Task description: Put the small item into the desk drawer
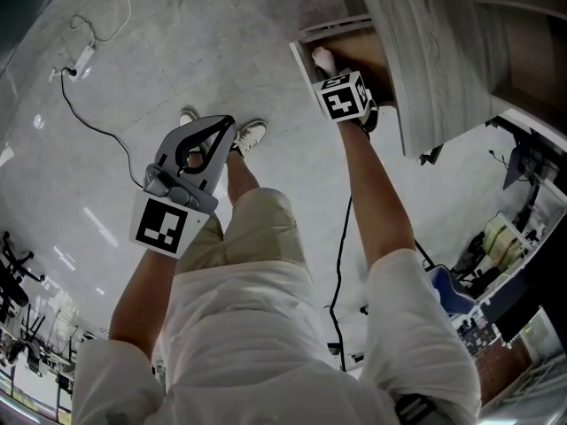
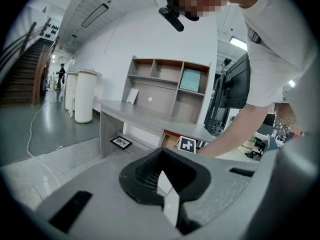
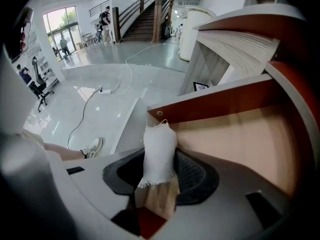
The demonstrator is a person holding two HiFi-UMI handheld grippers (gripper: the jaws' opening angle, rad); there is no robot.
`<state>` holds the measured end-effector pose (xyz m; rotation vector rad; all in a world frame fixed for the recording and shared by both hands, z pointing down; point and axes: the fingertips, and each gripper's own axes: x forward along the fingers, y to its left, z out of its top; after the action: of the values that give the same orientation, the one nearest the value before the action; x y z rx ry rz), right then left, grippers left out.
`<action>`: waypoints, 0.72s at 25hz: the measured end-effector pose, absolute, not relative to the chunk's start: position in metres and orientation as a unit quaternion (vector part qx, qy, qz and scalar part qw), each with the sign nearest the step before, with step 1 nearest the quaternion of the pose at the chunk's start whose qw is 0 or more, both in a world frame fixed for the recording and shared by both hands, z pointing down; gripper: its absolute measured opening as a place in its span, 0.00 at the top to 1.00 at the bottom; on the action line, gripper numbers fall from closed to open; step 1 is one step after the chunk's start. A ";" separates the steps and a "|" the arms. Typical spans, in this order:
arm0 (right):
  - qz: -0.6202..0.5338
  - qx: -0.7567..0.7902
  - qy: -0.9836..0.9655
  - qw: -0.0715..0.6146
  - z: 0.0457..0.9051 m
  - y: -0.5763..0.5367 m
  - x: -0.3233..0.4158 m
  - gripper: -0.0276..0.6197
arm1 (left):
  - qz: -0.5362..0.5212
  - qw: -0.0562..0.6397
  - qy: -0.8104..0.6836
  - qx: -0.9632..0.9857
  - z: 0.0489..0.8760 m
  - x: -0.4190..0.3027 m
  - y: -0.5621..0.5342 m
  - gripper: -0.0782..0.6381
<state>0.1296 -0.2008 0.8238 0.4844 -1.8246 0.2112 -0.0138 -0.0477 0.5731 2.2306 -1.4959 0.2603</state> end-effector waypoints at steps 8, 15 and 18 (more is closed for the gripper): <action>0.094 0.211 -0.772 0.592 0.826 -0.200 0.134 0.69 | 0.099 0.223 -0.535 0.809 0.572 -0.010 -0.045 0.88; 0.088 0.237 -0.778 0.575 0.818 -0.202 0.132 0.54 | 0.098 0.223 -0.522 0.817 0.572 -0.007 -0.042 0.88; 0.083 0.248 -0.780 0.569 0.813 -0.201 0.133 0.54 | 0.098 0.220 -0.514 0.824 0.572 -0.004 -0.041 0.88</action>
<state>0.1332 -0.2009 0.8126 0.5822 -1.8306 0.1948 -0.0044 -0.0406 0.5718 2.2780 -1.4208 0.2711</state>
